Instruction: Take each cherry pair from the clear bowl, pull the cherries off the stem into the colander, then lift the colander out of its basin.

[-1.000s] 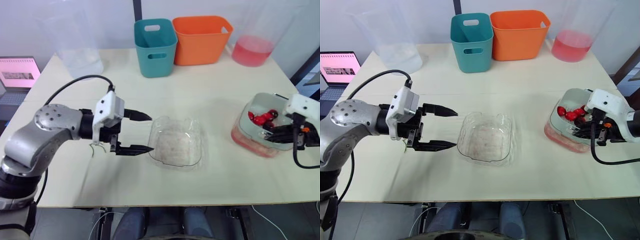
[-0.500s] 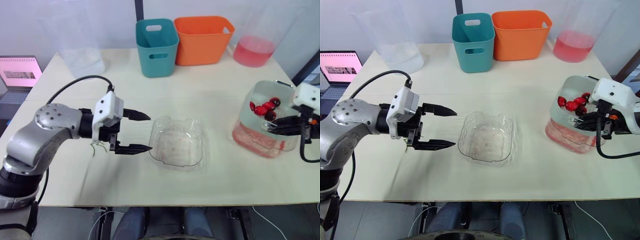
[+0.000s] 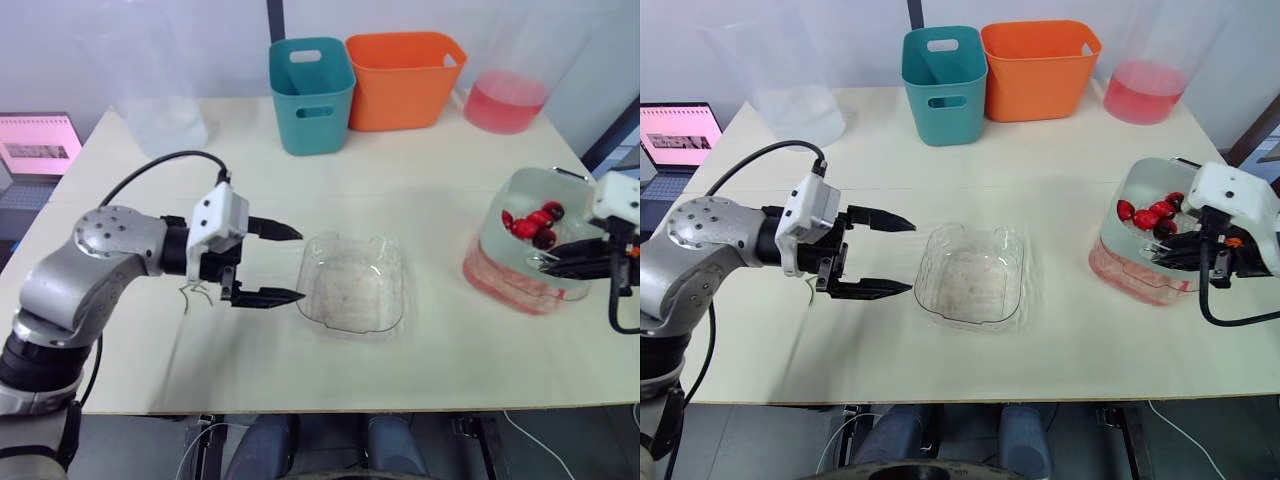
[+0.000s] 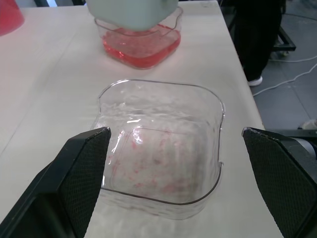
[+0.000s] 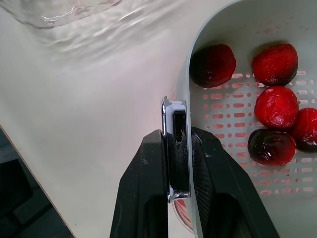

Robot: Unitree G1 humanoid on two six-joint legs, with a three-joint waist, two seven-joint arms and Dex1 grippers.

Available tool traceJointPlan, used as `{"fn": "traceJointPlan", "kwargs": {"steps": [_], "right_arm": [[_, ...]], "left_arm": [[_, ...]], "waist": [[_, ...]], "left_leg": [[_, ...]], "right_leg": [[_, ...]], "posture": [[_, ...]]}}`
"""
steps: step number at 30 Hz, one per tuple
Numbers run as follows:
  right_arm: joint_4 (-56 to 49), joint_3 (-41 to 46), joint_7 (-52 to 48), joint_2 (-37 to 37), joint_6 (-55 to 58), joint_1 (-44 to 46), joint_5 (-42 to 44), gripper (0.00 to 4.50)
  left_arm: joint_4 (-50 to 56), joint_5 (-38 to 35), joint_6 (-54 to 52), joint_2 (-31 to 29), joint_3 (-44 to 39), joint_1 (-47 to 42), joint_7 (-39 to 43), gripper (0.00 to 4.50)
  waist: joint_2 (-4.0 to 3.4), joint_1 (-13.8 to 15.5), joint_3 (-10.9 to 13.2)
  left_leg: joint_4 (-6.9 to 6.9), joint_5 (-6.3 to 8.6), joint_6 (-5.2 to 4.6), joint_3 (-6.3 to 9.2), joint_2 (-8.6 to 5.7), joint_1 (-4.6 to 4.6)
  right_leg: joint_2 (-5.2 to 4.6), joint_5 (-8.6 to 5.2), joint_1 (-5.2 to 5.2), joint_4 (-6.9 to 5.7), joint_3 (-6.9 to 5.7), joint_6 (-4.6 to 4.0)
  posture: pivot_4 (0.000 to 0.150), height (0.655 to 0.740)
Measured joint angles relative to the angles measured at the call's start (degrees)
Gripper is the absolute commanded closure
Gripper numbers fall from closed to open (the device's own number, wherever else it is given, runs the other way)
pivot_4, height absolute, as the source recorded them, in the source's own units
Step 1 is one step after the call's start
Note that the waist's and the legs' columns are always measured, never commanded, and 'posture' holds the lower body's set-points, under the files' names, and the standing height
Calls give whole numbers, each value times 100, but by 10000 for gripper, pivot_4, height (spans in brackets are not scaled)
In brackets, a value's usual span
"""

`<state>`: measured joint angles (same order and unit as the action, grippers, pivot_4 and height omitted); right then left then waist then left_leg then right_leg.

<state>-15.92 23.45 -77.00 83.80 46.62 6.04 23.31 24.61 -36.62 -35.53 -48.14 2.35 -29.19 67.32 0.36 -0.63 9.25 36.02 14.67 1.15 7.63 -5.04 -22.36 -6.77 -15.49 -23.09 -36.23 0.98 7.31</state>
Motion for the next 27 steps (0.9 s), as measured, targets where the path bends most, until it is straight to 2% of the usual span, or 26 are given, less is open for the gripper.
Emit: {"fn": "traceJointPlan", "kwargs": {"steps": [5,7,12,14,17,22,27], "right_arm": [[-16,-1,44,-1,55,-9,3,43254],[33,-62,145,-6,61,252,47,43254],[409,-844,456,-244,-101,2334,397,43254],[720,-1627,403,-738,-248,3470,308,43254],[1315,-2693,172,-1561,-579,4554,-85,43254],[2605,-4093,-258,-2795,-1455,5307,-982,43254],[3860,-4746,-553,-3428,-2337,5636,-1758,43254]], "left_arm": [[-126,104,21,5,36,-50,3,0],[-280,166,79,1,32,-98,3,0],[-976,250,100,-27,-35,-459,11,0],[-1275,267,104,-36,-120,-592,22,0],[-1577,324,125,-78,-173,-725,48,0],[-1702,397,143,-123,-183,-699,102,0],[-1438,410,101,-169,-320,-337,-36,0]], "waist": [[0,-1,0],[-2,-14,1],[-6,-49,5],[-1,-81,7],[-1,-89,7],[1,-62,8],[1,-42,9]], "left_leg": [[0,0,0,0,0,0],[1,0,0,-1,0,0],[-2,0,1,-2,3,1],[-2,-1,2,-2,4,4],[-2,-18,32,-2,2,1],[-1,-23,40,2,-2,-18],[1,-25,43,5,-4,-19]], "right_leg": [[0,0,0,0,0,0],[0,0,-1,-1,1,0],[2,0,-2,-1,-2,0],[4,1,-2,1,-1,1],[3,1,-8,-1,1,2],[0,2,-33,-10,2,4],[0,3,-34,-13,3,4]], "posture": [[1500,7400],[1500,7400],[1500,7400],[1500,7400],[1500,7400],[1500,7400],[1500,7400]]}}
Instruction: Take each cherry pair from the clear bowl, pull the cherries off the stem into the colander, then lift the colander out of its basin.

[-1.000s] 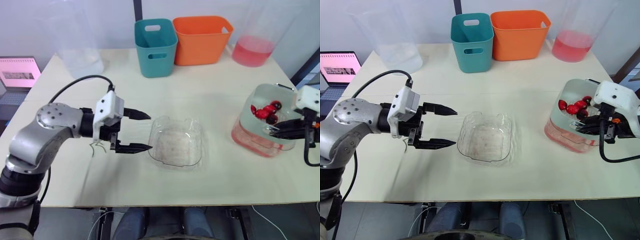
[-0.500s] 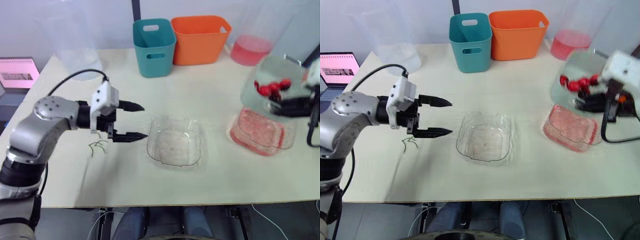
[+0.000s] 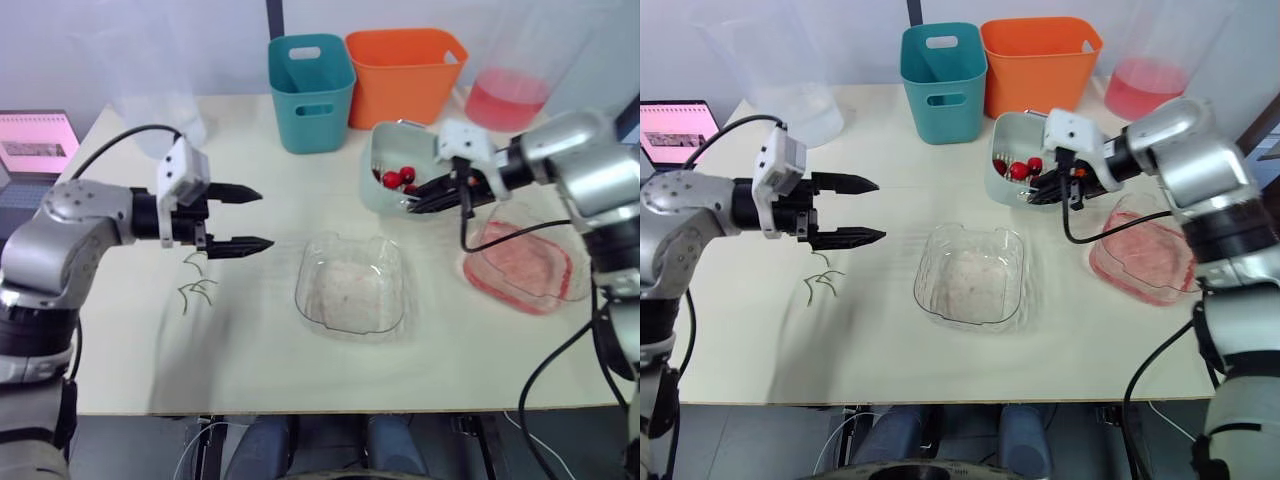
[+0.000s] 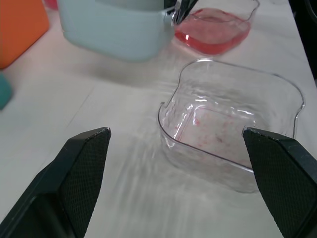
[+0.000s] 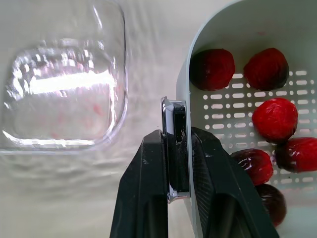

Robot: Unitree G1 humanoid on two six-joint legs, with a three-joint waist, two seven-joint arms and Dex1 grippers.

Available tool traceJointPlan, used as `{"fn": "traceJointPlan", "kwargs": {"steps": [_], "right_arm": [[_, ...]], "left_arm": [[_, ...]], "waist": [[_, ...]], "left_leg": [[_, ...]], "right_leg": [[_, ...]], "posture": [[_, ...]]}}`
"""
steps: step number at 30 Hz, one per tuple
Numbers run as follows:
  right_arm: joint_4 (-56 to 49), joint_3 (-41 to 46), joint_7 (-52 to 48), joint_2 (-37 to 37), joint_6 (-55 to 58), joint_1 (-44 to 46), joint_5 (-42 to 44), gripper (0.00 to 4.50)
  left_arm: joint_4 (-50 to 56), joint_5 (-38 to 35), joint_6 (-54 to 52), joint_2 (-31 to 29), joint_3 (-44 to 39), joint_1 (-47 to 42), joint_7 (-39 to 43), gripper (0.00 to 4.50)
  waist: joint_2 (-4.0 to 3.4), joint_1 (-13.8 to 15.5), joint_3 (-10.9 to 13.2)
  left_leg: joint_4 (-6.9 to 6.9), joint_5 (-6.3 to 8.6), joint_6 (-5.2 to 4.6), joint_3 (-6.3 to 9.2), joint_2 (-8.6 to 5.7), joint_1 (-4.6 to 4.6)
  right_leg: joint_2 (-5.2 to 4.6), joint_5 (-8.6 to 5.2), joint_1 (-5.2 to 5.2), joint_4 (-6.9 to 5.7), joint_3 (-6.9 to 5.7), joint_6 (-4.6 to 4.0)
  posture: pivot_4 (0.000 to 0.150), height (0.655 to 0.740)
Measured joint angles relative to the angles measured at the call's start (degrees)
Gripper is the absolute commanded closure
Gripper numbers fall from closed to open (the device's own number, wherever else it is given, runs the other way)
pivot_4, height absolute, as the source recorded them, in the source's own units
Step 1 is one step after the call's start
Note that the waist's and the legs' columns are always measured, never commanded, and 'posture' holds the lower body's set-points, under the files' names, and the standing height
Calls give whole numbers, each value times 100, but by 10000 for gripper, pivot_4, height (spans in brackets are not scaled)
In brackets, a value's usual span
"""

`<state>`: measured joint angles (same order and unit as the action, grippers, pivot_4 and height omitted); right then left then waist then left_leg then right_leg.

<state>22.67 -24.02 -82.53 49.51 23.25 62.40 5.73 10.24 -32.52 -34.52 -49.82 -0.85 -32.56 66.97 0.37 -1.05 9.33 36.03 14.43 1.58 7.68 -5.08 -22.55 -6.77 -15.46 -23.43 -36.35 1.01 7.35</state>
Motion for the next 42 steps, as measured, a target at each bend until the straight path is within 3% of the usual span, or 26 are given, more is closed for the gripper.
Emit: {"fn": "traceJointPlan", "kwargs": {"steps": [7,13,19,24,29,34,38,42], "right_arm": [[1126,-176,-256,-433,-687,122,-611,43254],[1493,-187,-321,-597,-905,119,-918,43254],[1531,-96,-252,-624,-951,120,-1004,13688],[1440,303,-126,-544,-745,129,-935,13688],[414,1717,419,-190,114,-200,-191,13688],[-1624,3715,1500,-142,1402,-1790,934,13688],[-2924,5014,2090,31,2665,-3215,1577,167],[-3323,6109,2197,355,3264,-4401,1933,167]], "left_arm": [[347,-45,-98,-71,-71,371,-133,0],[344,-44,-92,-75,-70,425,-163,0],[170,20,109,53,-71,341,-236,0],[-24,52,180,124,-81,254,-294,0],[-354,-44,193,264,-581,52,-659,0],[-549,-91,137,90,-1228,224,-907,0],[-741,-81,132,103,-1426,737,-1031,0],[-940,-69,156,132,-1603,1301,-1044,0]], "waist": [[-1,-13,0],[-1,-22,0],[-1,-13,0],[-1,-11,0],[1,14,-1],[0,34,-4],[-1,52,-4],[-1,48,-4]], "left_leg": [[-3,-4,6,3,1,5],[-2,-4,7,3,1,5],[-1,-5,9,3,0,6],[-2,-5,9,3,0,6],[-2,-5,9,13,1,5],[-4,-4,8,14,-2,8],[-1,8,-14,13,-4,12],[-3,11,-20,9,-3,16]], "right_leg": [[3,0,-5,-16,0,0],[4,0,-11,-27,1,0],[3,0,-10,-28,1,0],[2,0,-13,-29,2,0],[3,0,-11,-29,-2,-1],[-1,0,-6,-32,-1,-1],[-2,0,-3,-40,2,-1],[-1,-1,-1,-43,5,-1]], "posture": [[1500,7400],[1500,7400],[1500,7400],[1500,7400],[1500,7400],[1500,7400],[1500,7400],[1500,7400]]}}
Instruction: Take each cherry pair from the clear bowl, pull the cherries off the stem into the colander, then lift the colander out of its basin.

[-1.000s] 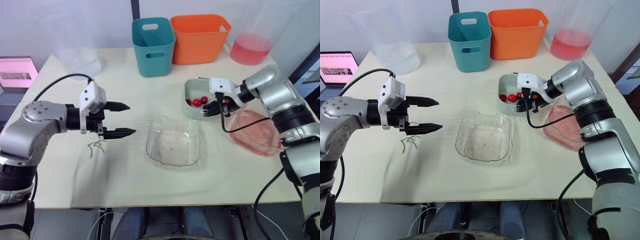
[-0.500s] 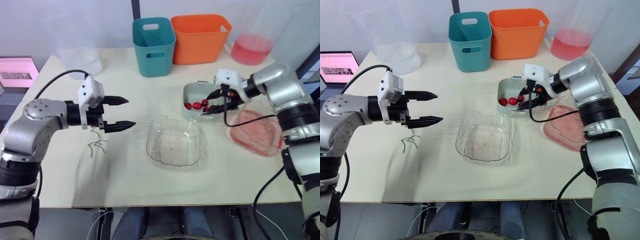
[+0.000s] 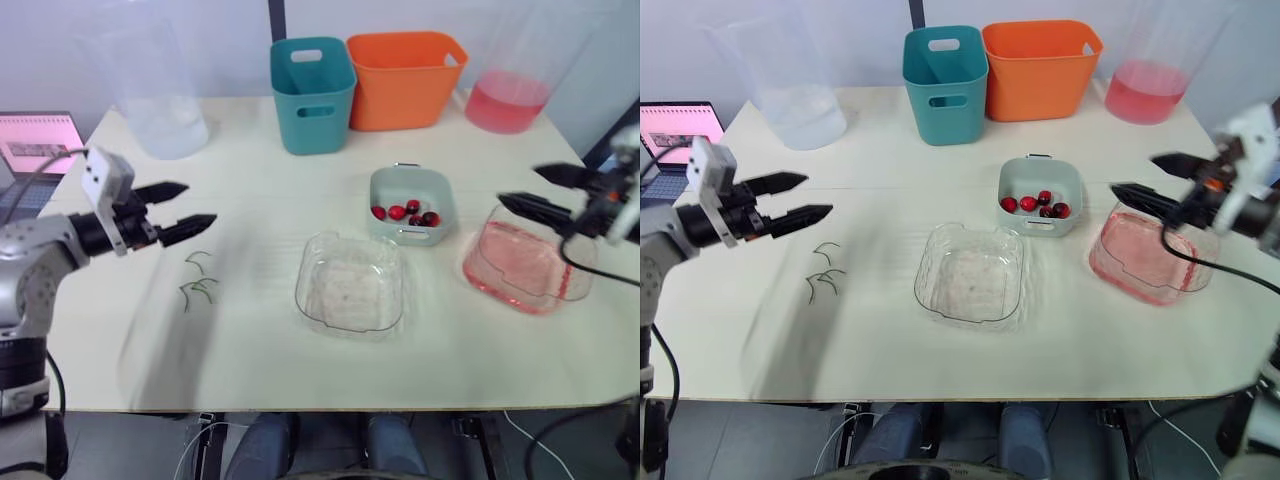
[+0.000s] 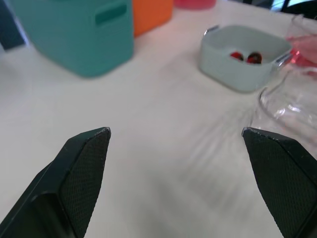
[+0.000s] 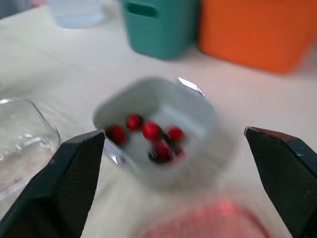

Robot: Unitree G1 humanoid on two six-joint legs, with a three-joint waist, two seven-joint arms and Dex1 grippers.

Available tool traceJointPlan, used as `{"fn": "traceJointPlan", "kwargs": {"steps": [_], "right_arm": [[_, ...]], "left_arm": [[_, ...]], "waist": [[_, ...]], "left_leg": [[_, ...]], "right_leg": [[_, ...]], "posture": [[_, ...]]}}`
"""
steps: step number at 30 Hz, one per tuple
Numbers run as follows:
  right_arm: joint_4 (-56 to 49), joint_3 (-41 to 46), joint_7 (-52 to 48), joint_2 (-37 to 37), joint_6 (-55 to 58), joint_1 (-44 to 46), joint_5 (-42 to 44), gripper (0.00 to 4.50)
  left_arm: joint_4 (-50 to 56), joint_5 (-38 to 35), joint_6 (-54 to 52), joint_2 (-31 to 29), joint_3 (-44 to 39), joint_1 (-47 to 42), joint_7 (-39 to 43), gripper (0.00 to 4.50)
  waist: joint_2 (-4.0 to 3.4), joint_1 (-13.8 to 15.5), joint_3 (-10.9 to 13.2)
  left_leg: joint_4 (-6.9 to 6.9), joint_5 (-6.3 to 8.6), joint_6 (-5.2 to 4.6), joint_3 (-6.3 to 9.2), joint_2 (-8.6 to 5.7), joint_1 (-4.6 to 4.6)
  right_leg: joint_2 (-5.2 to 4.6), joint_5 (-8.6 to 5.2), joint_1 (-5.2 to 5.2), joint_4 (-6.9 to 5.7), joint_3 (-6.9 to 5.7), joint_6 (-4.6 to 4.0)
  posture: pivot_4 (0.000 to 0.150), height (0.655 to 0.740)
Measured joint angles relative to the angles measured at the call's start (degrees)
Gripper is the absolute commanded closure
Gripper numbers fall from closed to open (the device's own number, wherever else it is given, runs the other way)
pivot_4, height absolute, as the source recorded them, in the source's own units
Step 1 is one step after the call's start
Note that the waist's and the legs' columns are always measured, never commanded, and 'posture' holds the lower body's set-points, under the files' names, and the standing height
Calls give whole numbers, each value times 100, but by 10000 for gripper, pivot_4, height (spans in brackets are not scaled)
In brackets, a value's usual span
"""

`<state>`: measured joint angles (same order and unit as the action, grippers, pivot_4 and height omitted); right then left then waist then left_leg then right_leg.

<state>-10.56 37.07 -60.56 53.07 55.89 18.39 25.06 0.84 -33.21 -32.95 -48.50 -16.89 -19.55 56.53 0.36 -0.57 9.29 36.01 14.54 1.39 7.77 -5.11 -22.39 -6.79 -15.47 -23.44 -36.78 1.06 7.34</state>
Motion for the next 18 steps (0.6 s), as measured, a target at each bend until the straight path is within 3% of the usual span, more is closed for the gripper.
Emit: {"fn": "traceJointPlan", "kwargs": {"steps": [7,13,18], "right_arm": [[264,1499,-342,318,325,-1582,408,167],[1105,1595,-621,610,-54,-2023,509,167],[1083,1525,-486,581,-162,-2092,625,167]], "left_arm": [[578,-204,-157,160,-536,1270,-189,0],[1006,-366,-283,257,-539,1780,-226,0],[1016,-375,-283,276,-553,1921,-341,0]], "waist": [[-4,-12,-3],[-4,-8,-4],[-7,-7,-5]], "left_leg": [[-3,4,-6,-15,5,14],[-2,5,-9,-19,5,25],[-4,6,-10,-17,6,24]], "right_leg": [[0,0,12,6,10,0],[-2,-1,33,21,8,-1],[-1,-1,33,25,7,-1]], "posture": [[1500,7400],[1500,7400],[1500,7400]]}}
